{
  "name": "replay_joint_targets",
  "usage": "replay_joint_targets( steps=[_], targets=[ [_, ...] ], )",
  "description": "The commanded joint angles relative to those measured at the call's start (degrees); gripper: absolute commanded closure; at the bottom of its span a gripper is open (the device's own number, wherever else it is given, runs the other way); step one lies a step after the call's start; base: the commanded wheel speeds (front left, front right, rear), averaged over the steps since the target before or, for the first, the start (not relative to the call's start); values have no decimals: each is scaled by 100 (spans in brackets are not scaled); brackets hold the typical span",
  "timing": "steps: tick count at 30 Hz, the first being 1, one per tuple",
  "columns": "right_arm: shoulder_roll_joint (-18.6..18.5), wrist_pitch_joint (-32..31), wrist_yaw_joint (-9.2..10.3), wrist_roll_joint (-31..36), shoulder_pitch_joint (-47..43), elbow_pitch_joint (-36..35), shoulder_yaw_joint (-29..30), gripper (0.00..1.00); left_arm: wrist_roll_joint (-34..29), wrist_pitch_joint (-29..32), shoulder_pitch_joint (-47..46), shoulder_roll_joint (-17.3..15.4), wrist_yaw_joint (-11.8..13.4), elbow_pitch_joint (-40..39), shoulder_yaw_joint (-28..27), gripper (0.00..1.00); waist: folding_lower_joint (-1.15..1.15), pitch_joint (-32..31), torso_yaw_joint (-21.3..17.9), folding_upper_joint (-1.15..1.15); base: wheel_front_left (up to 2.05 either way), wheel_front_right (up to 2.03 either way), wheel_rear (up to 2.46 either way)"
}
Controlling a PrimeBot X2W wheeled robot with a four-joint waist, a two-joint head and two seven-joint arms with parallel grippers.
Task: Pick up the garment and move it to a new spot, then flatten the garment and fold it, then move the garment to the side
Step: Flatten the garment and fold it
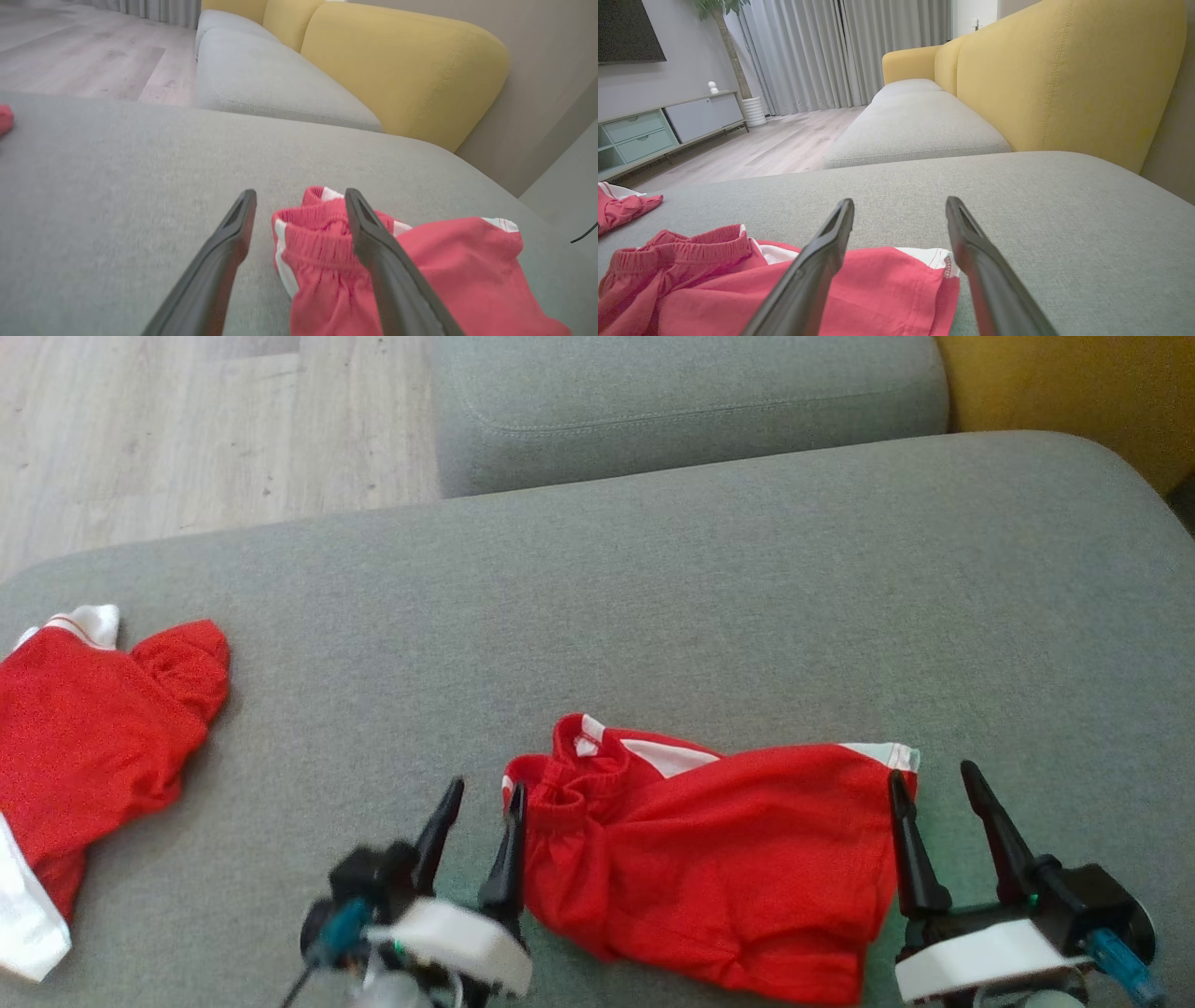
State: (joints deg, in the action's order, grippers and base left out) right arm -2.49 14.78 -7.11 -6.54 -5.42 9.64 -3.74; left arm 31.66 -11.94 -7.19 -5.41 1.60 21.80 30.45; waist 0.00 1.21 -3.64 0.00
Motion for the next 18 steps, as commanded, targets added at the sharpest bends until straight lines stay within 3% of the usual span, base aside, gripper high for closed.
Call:
replay_joint_targets(
  steps=[1,6,11,15,18],
  targets=[
    [-39,22,-37,-25,87,-182,-104,0,-74,124,-441,-75,33,-336,-122,0,0,-9,16,0,0,0,0],
    [-39,22,-37,-11,104,-175,-78,0,-94,1173,-1231,35,-8,-819,243,0,0,45,38,0,0,0,0],
    [-39,22,-37,32,263,-173,-138,0,408,2160,-2025,235,-67,-536,763,0,0,239,-77,0,0,0,0],
    [-39,22,-37,53,357,-153,-187,0,1357,2672,-2421,250,201,-48,1253,0,0,394,-228,0,0,0,0],
    [-39,22,-37,55,392,-157,-159,0,1664,2730,-2658,251,502,412,1508,0,0,487,-304,0,0,0,0]
  ],
)
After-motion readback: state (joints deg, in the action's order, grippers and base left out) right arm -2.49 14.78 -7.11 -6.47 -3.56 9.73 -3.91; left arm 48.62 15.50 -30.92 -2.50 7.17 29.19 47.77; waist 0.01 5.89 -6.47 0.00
